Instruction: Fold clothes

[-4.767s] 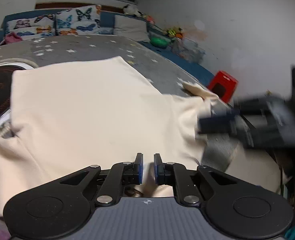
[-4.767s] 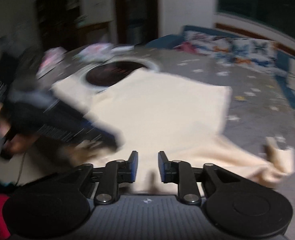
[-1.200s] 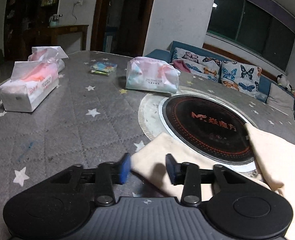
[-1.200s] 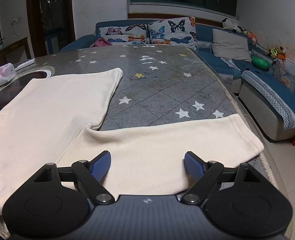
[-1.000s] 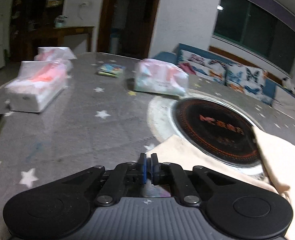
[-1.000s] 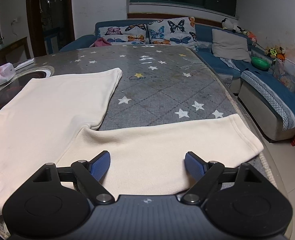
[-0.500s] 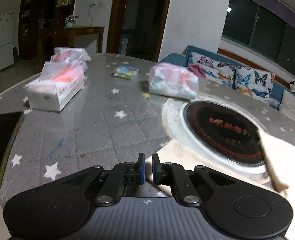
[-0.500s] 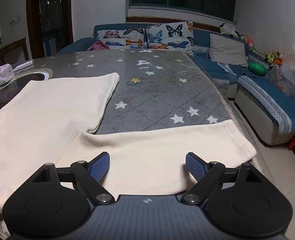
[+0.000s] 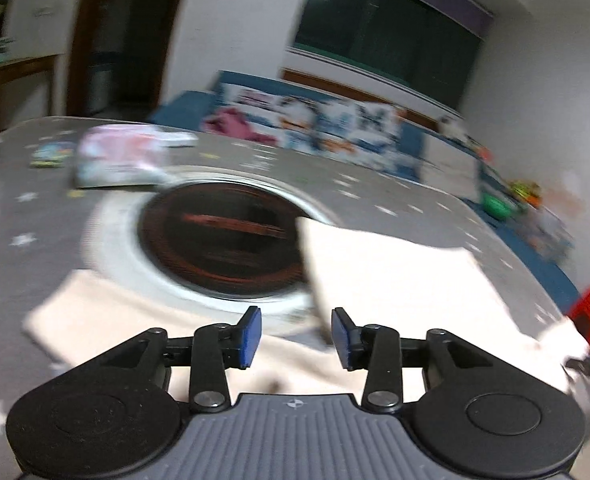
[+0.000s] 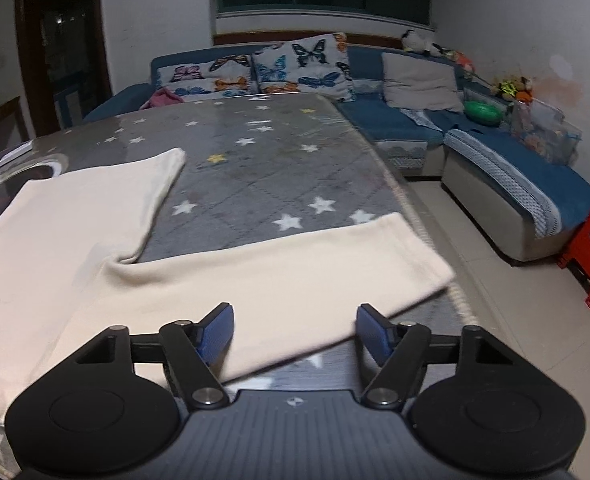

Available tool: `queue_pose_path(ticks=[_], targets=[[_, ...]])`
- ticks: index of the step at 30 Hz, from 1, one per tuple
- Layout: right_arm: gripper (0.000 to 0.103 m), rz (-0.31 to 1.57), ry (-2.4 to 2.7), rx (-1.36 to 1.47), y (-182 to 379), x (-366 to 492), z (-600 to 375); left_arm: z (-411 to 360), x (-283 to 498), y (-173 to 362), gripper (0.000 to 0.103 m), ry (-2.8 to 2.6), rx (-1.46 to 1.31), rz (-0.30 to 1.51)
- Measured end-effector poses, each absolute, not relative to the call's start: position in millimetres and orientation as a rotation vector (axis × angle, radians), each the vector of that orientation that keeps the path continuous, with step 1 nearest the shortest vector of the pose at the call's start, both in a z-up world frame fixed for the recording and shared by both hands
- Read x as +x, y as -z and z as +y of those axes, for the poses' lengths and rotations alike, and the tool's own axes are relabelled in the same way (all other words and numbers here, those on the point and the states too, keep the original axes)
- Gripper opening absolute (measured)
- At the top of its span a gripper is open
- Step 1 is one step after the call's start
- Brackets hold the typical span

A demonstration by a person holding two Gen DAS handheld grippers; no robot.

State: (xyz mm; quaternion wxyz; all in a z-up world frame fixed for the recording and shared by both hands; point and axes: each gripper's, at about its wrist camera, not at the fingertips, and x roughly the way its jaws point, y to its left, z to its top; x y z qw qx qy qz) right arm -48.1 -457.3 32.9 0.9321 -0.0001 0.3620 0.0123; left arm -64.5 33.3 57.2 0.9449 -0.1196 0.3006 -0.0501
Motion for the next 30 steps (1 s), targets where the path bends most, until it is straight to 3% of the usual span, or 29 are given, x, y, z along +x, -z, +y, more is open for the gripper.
queue_pose_path(ticks=[16, 21, 23, 30], targets=[[0.034, 0.708, 0.170, 0.140, -23, -25, -521, -62, -54, -46, 0.050, 0.365, -0.136, 0.691], [0.010, 0.680, 0.182, 0.141, -20, -25, -522, -73, -54, -45, 0.053, 0.380, -0.122, 0.694], [0.006, 0.669, 0.187, 0.145, -21, -27, -524, -77, -54, -45, 0.054, 0.388, -0.113, 0.696], [0.005, 0.601, 0.177, 0.151, -41, -45, -528, -101, -55, -44, 0.056, 0.457, -0.067, 0.709]])
